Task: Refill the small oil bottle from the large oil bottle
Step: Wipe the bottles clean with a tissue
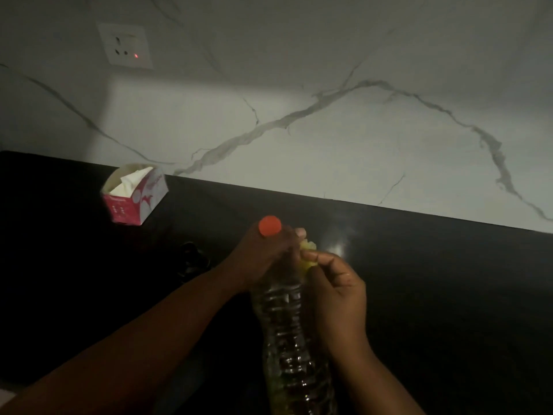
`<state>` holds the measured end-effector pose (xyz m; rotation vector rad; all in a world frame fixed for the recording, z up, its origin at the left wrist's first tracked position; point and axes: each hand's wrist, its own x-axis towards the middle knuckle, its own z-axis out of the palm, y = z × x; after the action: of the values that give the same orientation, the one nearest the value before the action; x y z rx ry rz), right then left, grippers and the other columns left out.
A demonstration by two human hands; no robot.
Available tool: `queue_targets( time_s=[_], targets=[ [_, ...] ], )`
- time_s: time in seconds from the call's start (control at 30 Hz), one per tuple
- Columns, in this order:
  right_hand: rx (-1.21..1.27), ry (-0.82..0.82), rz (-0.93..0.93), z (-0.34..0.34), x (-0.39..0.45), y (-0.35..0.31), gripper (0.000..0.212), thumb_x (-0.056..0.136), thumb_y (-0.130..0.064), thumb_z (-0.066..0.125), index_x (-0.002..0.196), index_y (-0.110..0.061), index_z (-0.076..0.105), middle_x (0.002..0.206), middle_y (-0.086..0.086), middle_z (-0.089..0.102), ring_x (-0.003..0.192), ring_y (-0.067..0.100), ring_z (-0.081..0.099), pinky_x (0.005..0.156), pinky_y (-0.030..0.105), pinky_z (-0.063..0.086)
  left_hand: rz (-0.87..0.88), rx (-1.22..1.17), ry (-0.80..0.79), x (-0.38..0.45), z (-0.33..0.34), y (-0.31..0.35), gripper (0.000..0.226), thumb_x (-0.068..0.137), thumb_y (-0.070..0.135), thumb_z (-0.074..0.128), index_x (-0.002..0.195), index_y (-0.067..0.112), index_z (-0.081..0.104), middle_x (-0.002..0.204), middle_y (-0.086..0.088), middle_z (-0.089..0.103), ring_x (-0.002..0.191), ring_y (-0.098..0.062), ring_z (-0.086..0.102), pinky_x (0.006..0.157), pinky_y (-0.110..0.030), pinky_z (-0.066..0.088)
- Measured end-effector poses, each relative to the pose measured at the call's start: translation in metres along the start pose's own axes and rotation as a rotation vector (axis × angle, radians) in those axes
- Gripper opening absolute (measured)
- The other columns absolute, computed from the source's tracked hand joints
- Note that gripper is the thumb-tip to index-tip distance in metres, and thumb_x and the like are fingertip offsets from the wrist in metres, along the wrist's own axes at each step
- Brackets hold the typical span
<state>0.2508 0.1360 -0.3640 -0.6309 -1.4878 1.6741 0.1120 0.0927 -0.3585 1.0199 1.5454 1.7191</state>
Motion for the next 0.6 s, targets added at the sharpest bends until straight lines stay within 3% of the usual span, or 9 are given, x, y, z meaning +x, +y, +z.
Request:
queue_targets(
  time_s=[0.1,0.17,0.27,0.33,0.4,0.53,0.6],
  targets=[
    [0.039,-0.004,0.031,0.003,-0.01,0.002,0.024,0.086,0.006,0.06,0.078,-0.011,0.073,0.082,0.008,0.074,0.079,0.017,0.07,0.072,0.023,0.055,0.006,0.097,0.053,-0.008,0.012,0.001,0.037,0.075,0.016,0.062,0.044,0.017,0.043,0.045,0.003,0.04,0.046,-0.007,0.039,0.056,-0.023,0.037],
    [0.104,0.025,0.026,0.003,-0.012,-0.005,0.025,0.085,0.008,0.06,0.074,-0.011,0.072,0.079,0.006,0.074,0.076,0.013,0.068,0.069,0.02,0.054,0.055,0.185,0.023,-0.008,0.018,0.013,0.039,0.079,0.011,0.063,0.045,0.014,0.044,0.044,0.001,0.043,0.045,-0.005,0.038,0.054,-0.024,0.033],
    [0.057,0.082,-0.09,-0.001,-0.013,-0.017,0.029,0.085,0.011,0.056,0.072,-0.012,0.069,0.074,-0.002,0.072,0.073,0.006,0.066,0.069,0.017,0.052,0.103,0.295,-0.047,-0.004,0.032,0.039,0.033,0.076,0.015,0.059,0.046,0.015,0.045,0.043,0.007,0.042,0.044,-0.004,0.039,0.057,-0.027,0.034],
    [0.039,0.118,-0.153,-0.002,-0.009,-0.026,0.032,0.085,0.014,0.053,0.07,-0.012,0.066,0.072,-0.002,0.07,0.071,0.006,0.064,0.068,0.016,0.052,0.144,0.334,-0.051,-0.003,0.041,0.055,0.035,0.074,0.015,0.057,0.042,0.019,0.041,0.047,-0.001,0.036,0.05,-0.012,0.037,0.063,-0.031,0.034],
    [0.063,0.125,-0.184,-0.001,-0.004,-0.03,0.038,0.085,0.016,0.05,0.067,-0.014,0.065,0.07,0.0,0.067,0.068,0.008,0.061,0.063,0.017,0.05,0.188,0.403,-0.072,-0.002,0.043,0.063,0.031,0.07,0.021,0.056,0.043,0.019,0.041,0.052,-0.007,0.034,0.053,-0.016,0.037,0.055,-0.036,0.032],
    [0.071,0.092,-0.245,-0.002,0.013,-0.034,0.034,0.086,0.014,0.049,0.073,-0.013,0.066,0.075,0.013,0.065,0.072,0.018,0.06,0.066,0.028,0.05,0.216,0.461,-0.099,0.013,0.039,0.077,0.03,0.07,0.025,0.054,0.043,0.02,0.042,0.046,0.002,0.035,0.043,-0.01,0.037,0.046,-0.022,0.03],
    [0.074,0.104,-0.237,-0.002,0.018,-0.031,0.034,0.086,0.013,0.05,0.074,-0.013,0.067,0.075,0.011,0.066,0.071,0.018,0.06,0.064,0.027,0.05,0.245,0.523,-0.082,0.018,0.041,0.074,0.031,0.07,0.026,0.054,0.043,0.019,0.041,0.046,0.003,0.035,0.045,-0.008,0.036,0.047,-0.023,0.029]
  ],
)
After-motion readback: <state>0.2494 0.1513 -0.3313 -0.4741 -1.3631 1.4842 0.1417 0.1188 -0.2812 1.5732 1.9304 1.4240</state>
